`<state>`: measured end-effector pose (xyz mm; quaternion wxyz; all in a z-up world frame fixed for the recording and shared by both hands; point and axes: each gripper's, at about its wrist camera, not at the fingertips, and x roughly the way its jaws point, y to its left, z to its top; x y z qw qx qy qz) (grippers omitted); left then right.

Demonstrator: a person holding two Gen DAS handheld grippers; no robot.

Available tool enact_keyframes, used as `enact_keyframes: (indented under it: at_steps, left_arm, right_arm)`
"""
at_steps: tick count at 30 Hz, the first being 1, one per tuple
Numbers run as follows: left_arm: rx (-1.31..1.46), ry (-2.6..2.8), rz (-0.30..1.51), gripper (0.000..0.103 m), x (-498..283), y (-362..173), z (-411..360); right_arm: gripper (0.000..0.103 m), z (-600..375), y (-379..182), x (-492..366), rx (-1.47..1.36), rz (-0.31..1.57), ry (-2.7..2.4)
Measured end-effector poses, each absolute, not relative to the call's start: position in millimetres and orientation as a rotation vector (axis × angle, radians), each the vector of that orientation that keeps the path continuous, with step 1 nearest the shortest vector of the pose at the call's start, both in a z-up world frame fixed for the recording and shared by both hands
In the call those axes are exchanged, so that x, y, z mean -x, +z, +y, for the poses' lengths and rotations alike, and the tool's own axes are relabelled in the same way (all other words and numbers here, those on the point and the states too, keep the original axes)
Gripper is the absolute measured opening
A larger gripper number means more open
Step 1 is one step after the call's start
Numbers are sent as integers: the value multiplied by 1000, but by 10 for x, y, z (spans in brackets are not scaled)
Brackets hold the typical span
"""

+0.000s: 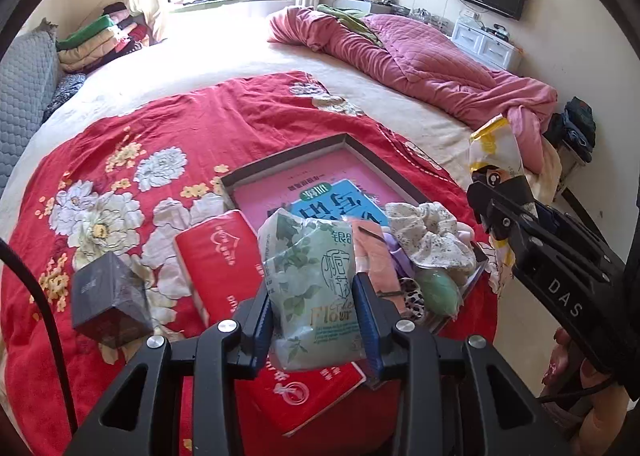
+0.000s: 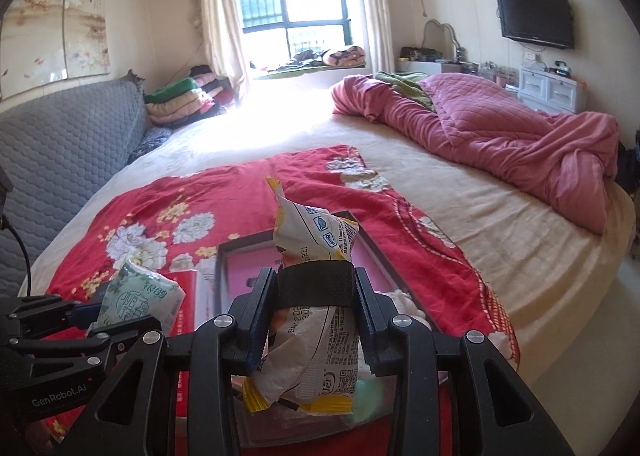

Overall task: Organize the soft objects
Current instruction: 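Carry the tissue packet with the left tool while the right tool carries the snack bag to the tray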

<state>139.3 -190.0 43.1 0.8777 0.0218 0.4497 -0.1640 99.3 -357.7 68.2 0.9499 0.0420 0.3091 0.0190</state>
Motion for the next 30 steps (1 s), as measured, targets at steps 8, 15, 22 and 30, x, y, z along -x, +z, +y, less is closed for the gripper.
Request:
enact_keyframes:
  at_steps: [8, 15, 22, 30]
  left_arm:
    - [-105, -418, 985, 38, -1531, 181, -2332]
    - [-111, -433, 1027, 38, -1718, -27, -2460]
    - [-100, -436, 1042, 39, -1862, -117, -2479]
    - [-95, -438, 1051, 39, -1924, -188, -2494]
  right_arm:
    - [39, -3808, 451, -1163, -109, 680, 11]
    - [39, -3775, 282, -1352, -99, 733, 36]
    - [39, -3784, 80, -1552, -105, 794, 53]
    - [39, -3897, -144, -1750, -154, 858, 55]
